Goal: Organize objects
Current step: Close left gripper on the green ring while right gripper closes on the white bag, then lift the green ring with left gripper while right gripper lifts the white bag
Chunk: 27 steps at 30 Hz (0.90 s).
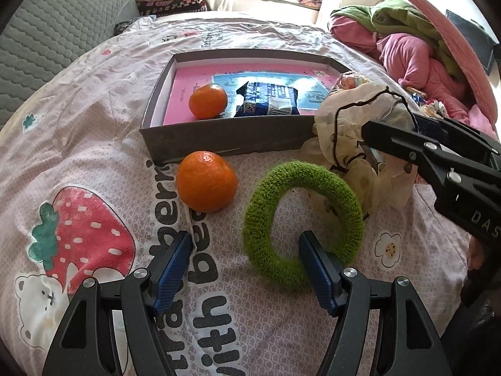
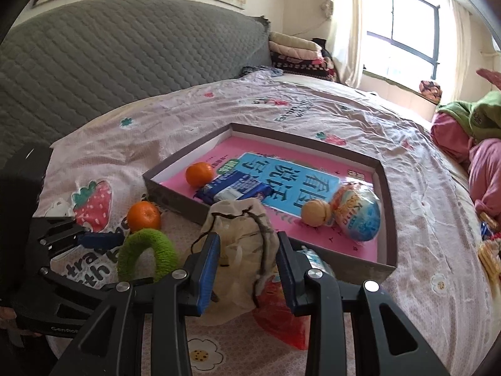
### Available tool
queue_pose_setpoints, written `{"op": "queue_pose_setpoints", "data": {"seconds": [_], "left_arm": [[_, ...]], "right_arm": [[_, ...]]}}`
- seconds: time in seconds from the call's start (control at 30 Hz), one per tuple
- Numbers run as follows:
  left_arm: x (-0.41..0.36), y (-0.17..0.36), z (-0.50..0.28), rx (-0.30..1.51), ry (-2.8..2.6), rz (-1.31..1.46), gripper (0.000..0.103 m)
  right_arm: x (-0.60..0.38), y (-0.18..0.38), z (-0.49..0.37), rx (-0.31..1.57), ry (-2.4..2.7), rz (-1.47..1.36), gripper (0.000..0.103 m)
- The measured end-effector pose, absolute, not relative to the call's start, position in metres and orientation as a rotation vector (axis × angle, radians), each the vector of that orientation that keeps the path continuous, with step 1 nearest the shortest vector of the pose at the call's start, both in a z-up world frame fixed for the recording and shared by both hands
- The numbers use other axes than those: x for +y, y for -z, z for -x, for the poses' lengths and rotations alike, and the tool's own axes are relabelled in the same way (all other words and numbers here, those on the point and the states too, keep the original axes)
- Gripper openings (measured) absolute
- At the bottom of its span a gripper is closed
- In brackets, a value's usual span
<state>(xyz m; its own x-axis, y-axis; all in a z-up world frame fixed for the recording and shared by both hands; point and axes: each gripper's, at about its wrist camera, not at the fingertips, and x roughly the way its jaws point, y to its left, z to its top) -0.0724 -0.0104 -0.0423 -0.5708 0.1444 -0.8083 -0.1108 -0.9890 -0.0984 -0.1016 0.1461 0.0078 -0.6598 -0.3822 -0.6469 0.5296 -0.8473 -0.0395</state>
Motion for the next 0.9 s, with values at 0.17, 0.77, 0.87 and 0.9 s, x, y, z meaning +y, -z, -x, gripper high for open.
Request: {"op": "queue_pose_setpoints", "data": {"seconds": [0.17,0.77,0.87,0.9], "left_arm": [[-0.0112,0.0418,0.0716,-0.069,-2.662,1.356,0.072],[-0.0134,0.0386,0.0687,-0.192,-2.569,1.3,0.017],[-0.0144,0.0377,0.0678,-0.208,-2.56,1.289,0.014],[-0.0147,0.037,0.0676,-0.211,-2.559,1.284,0.013]], "right_arm": [[0.1416,-0.0066,0.098,0.309,2.414,-0.881,0.03],[0.139,-0.0093,0.0933,0.313,2.38,-0.874,0.016],[0.1404,-0.0095,0.0936,0.308,2.384,-0.873,0.016],[0.1411,-0.01,0.0938,0.301,2.385,-0.872,0.016]]}}
